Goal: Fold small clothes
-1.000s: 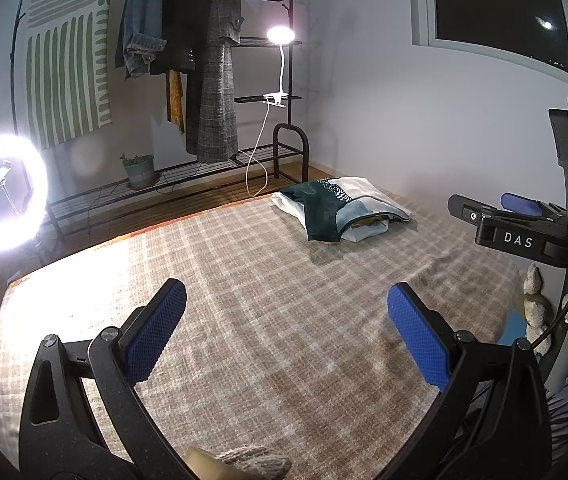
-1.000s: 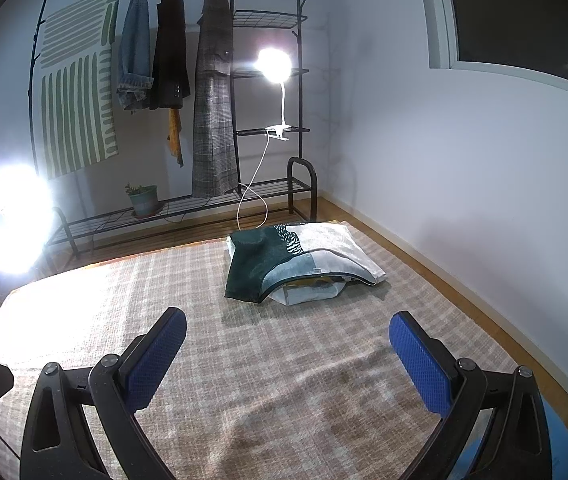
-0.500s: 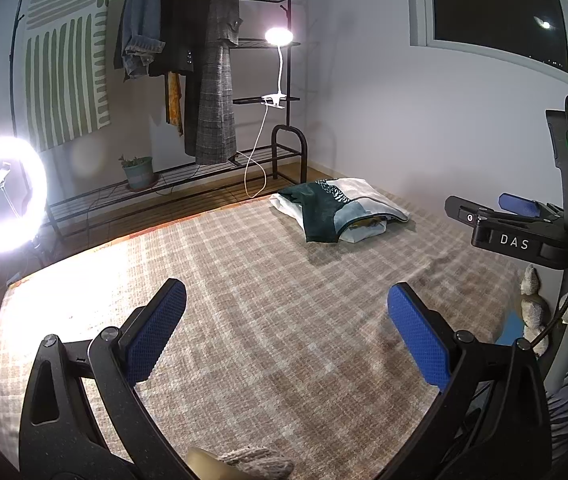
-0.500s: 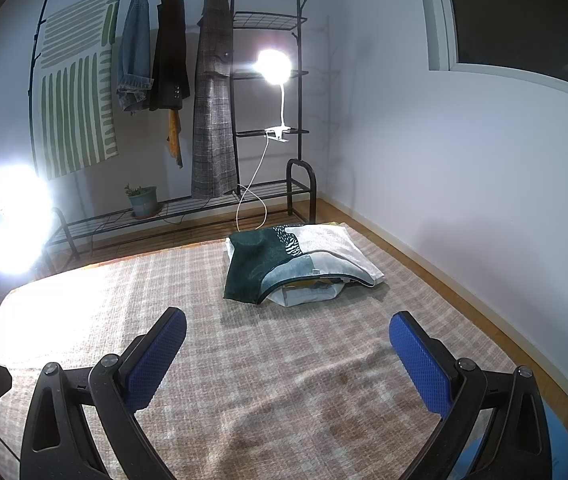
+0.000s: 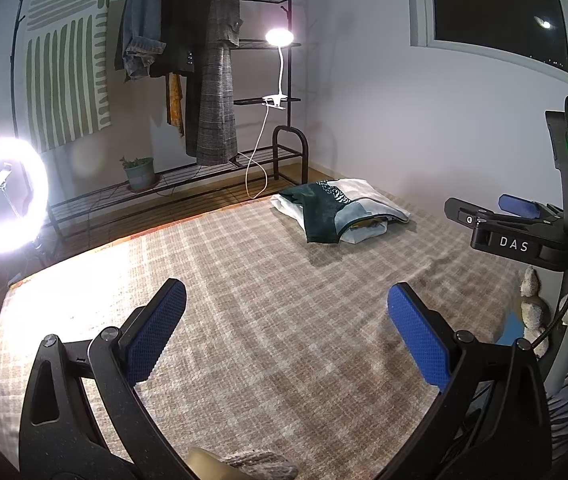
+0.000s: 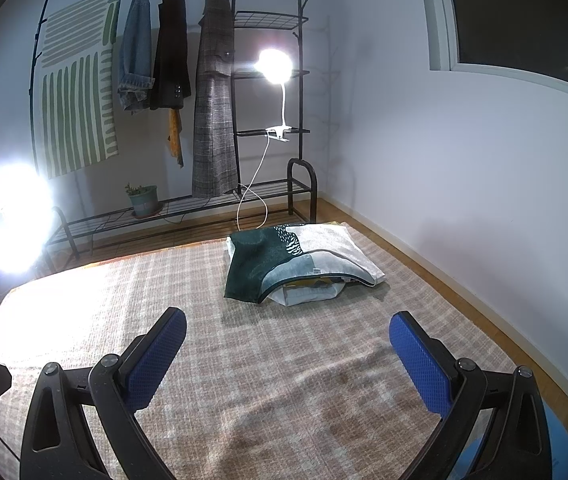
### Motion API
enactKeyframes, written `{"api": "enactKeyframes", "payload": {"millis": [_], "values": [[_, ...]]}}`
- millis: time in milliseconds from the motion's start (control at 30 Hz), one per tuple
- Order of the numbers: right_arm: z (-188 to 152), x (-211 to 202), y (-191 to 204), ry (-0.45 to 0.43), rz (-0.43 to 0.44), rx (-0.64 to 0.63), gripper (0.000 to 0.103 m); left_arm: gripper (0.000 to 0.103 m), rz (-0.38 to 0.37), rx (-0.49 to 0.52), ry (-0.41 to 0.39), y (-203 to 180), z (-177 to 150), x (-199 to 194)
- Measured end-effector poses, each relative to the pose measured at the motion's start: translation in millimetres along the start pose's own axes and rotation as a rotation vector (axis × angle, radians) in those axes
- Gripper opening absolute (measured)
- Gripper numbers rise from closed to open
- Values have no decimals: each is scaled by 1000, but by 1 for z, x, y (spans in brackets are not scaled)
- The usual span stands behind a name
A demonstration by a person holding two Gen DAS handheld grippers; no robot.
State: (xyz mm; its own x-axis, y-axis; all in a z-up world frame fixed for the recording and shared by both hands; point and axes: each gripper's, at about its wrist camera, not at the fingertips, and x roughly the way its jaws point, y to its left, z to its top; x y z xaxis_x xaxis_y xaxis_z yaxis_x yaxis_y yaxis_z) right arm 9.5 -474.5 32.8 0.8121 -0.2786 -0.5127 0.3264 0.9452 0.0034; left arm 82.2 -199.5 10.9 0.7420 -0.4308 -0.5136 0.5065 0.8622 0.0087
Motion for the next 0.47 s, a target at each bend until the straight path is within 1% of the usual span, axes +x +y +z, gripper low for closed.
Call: {"api": "enactKeyframes", "payload": {"millis": [233,467], "values": [[0,-1,0,-1,-1,-2,103,103,6,-1,-3,0,1,-1],[0,-1,1,-1,-2,-4,103,103,6,8,-26,-1,1,-5]]}}
